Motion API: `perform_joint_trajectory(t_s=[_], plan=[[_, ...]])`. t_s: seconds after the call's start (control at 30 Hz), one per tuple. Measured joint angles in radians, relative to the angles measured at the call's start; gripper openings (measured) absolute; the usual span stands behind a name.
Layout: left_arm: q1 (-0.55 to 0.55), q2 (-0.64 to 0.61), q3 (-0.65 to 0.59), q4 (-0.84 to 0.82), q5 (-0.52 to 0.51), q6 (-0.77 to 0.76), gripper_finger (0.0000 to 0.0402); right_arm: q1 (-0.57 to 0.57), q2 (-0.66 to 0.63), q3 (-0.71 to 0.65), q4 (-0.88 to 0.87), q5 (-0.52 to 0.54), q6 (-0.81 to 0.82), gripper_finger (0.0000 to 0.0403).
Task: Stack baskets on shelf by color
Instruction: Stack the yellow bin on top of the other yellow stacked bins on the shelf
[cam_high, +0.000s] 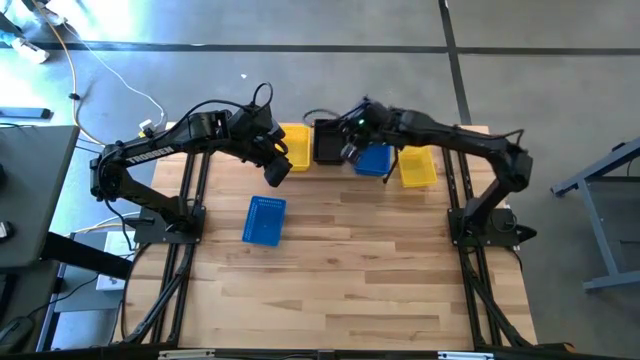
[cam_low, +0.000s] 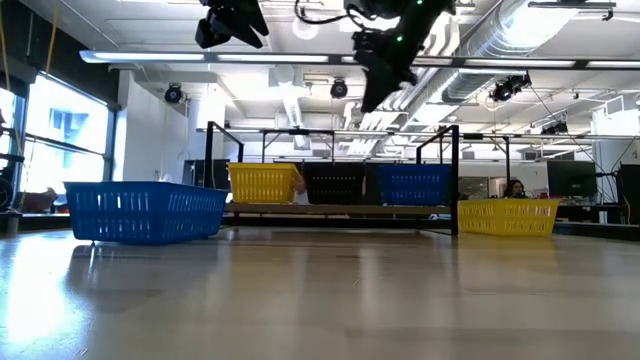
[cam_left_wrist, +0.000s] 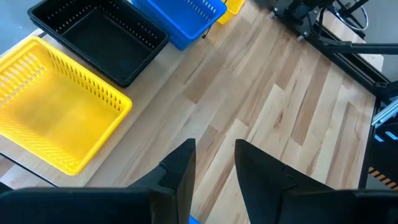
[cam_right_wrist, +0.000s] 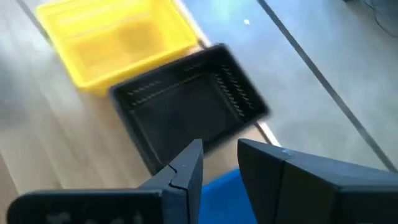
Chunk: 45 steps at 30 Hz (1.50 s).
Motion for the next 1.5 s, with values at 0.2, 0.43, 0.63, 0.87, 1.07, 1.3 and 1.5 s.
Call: perform_joint_trajectory(t_s=[0.2, 0.43, 0.63, 0.87, 1.07, 1.3, 1.5], plan=[[0.001, 0.000, 0.000, 0.000, 0.000, 0.000, 0.0102, -0.066, -0.091, -0.014, -0.111, 0.055, 0.053, 0.0085], [0.001, 0.000, 0.000, 0.000, 0.000, 0.000, 0.0101, -0.146, -0.265, -0.156, -0.131, 0.113, 0.159, 0.0085], [0.001, 0.000, 0.000, 0.000, 0.000, 0.000, 0.0101, -0.254, -0.413, -0.314, -0.119, 0.112, 0.301, 0.0085], [0.001, 0.000, 0.000, 0.000, 0.000, 0.000, 0.0102, -0.409, -0.453, -0.428, -0.147, 0.037, 0.459, 0.0085], [0.001, 0.000, 0.000, 0.000, 0.000, 0.000, 0.0102, -0.533, -0.453, -0.521, -0.156, -0.094, 0.524, 0.0085], [0.001, 0.000, 0.000, 0.000, 0.000, 0.000, 0.0101, -0.589, -0.453, -0.599, -0.135, -0.164, 0.554, 0.0085], [0.000, 0.000, 0.000, 0.000, 0.000, 0.000, 0.0101, -0.588, -0.453, -0.605, -0.134, -0.165, 0.553, 0.0085]])
